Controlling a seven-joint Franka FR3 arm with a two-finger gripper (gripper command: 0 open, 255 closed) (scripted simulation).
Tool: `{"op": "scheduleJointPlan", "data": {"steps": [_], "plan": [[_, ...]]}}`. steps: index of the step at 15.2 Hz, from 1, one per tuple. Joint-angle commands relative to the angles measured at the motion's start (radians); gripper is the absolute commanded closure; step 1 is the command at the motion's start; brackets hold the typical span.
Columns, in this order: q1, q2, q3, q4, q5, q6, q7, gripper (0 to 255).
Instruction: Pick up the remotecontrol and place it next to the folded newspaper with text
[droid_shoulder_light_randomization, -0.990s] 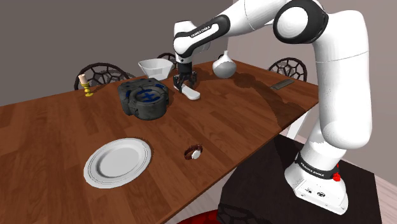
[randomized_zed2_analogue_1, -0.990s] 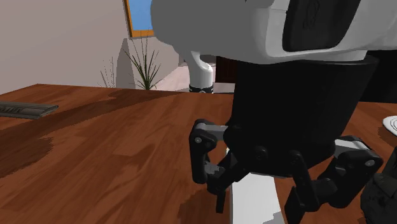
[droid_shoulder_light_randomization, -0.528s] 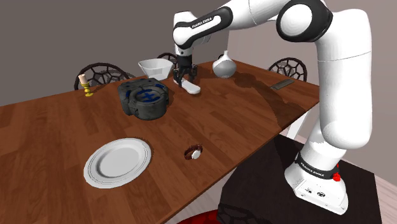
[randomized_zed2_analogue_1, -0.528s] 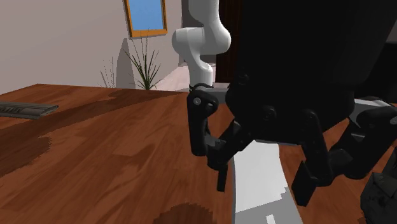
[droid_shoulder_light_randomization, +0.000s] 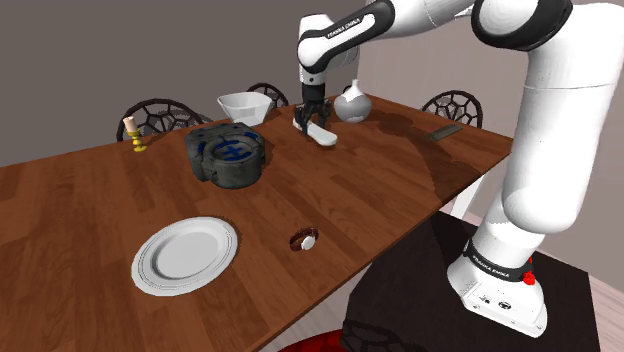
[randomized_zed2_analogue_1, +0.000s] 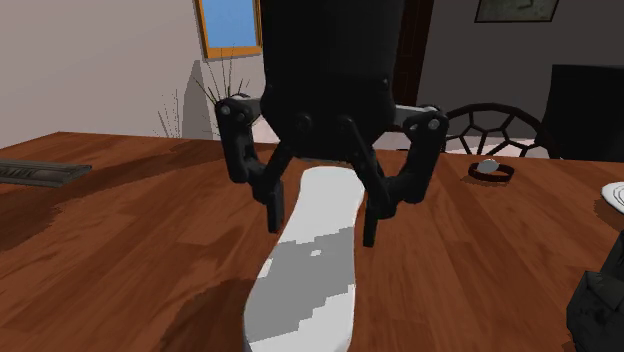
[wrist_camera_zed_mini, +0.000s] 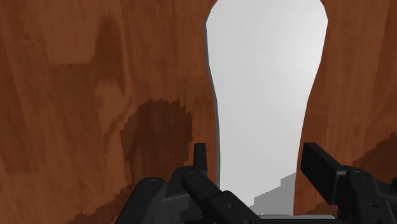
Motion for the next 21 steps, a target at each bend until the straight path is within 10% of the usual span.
{"op": "scheduleJointPlan", "data": {"steps": [1,21], "plan": [[-0.021,-0.061,-0.014,-0.083,-0.001,0.023,-0.036,255],[-0.225,-0.472,-0.226,-0.562,-0.092,0.106,-0.397,255]]}}
